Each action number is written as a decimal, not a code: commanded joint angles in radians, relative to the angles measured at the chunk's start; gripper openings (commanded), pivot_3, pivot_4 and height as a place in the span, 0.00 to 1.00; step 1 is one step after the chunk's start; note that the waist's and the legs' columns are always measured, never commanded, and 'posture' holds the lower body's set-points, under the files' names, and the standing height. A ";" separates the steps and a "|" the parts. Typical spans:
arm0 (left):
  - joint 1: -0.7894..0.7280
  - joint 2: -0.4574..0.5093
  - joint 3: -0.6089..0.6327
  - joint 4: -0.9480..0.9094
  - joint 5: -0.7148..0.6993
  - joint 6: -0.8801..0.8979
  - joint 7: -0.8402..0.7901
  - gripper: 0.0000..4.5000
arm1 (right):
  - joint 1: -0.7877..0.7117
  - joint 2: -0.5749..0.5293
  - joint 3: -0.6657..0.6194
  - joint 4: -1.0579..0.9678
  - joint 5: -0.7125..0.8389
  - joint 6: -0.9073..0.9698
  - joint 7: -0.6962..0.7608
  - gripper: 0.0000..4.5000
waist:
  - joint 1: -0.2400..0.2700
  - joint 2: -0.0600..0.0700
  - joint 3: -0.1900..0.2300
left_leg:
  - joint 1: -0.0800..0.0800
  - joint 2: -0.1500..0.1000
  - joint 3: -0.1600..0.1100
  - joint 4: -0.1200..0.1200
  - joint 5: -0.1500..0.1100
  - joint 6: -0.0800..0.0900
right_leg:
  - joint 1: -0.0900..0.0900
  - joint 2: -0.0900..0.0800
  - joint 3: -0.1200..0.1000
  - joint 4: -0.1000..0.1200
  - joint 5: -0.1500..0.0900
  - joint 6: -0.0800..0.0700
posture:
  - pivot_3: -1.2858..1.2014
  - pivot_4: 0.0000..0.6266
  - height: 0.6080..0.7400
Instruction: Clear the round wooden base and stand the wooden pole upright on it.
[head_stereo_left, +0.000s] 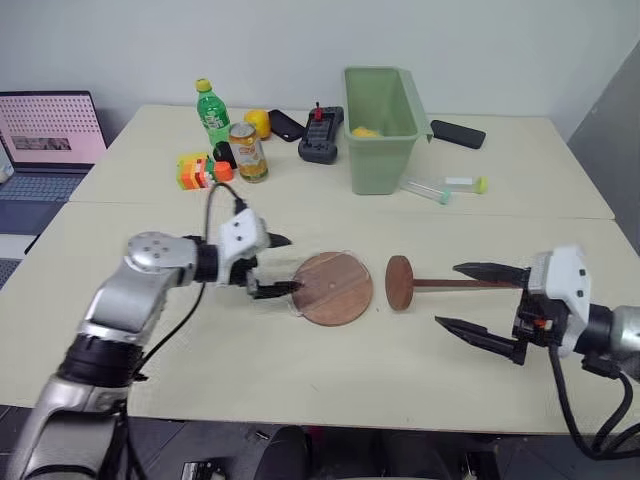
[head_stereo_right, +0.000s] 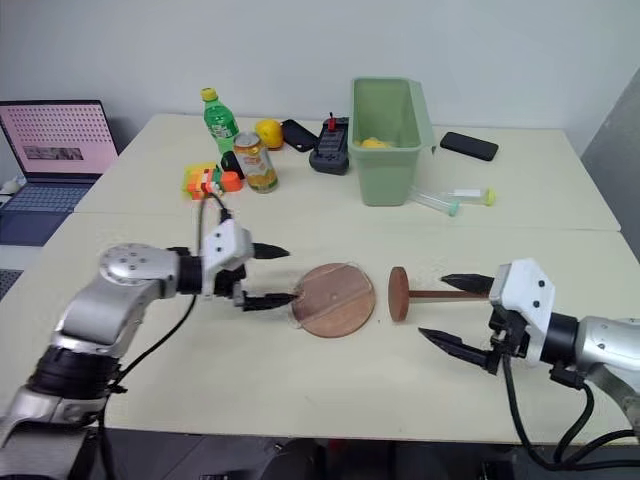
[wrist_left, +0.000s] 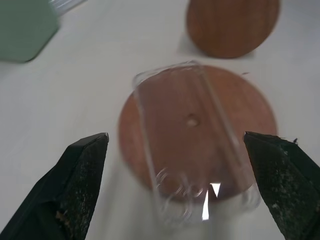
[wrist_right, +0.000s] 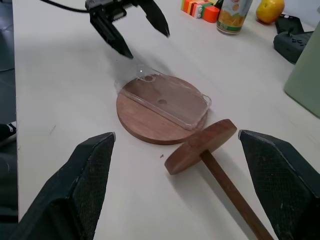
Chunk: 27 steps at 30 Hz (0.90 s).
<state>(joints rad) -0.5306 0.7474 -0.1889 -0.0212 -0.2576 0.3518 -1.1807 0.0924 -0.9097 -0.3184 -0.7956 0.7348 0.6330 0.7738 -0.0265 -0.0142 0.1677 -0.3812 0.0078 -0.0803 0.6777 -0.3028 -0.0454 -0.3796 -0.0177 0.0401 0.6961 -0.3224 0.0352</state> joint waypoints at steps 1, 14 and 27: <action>-0.036 -0.030 -0.055 0.000 0.035 -0.016 -0.021 1.00 | 0.006 0.010 -0.004 -0.060 0.011 0.027 -0.058 0.92 | -0.002 0.000 0.000 | 0.000 0.000 0.000 0.000 0.000 0.000 | 0.000 0.000 0.000 0.000 0.000 0.000 | 0.52 0.24 1.00; -0.081 -0.165 -0.169 0.065 0.157 0.042 0.054 0.80 | 0.023 -0.018 -0.038 -0.120 0.055 0.078 -0.061 0.93 | -0.001 0.000 0.000 | 0.000 0.000 0.000 0.000 0.000 0.000 | 0.000 0.001 0.000 0.000 0.000 0.000 | 0.52 0.24 1.00; -0.060 -0.185 -0.209 0.055 0.193 0.088 0.042 0.19 | -0.019 -0.071 -0.029 -0.131 0.103 0.072 -0.046 0.93 | -0.001 0.000 0.000 | 0.000 0.000 -0.001 0.000 0.000 0.000 | 0.000 0.001 0.000 0.000 0.000 0.000 | 0.52 0.24 1.00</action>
<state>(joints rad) -0.5976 0.5645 -0.3783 0.0639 -0.0724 0.4293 -1.1296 0.0878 -0.9670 -0.3334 -0.8972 0.8268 0.7143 0.7227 -0.0273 -0.0146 0.1677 -0.3810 0.0077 -0.0809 0.6778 -0.3028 -0.0453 -0.3792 -0.0171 0.0401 0.6961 -0.3224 0.0353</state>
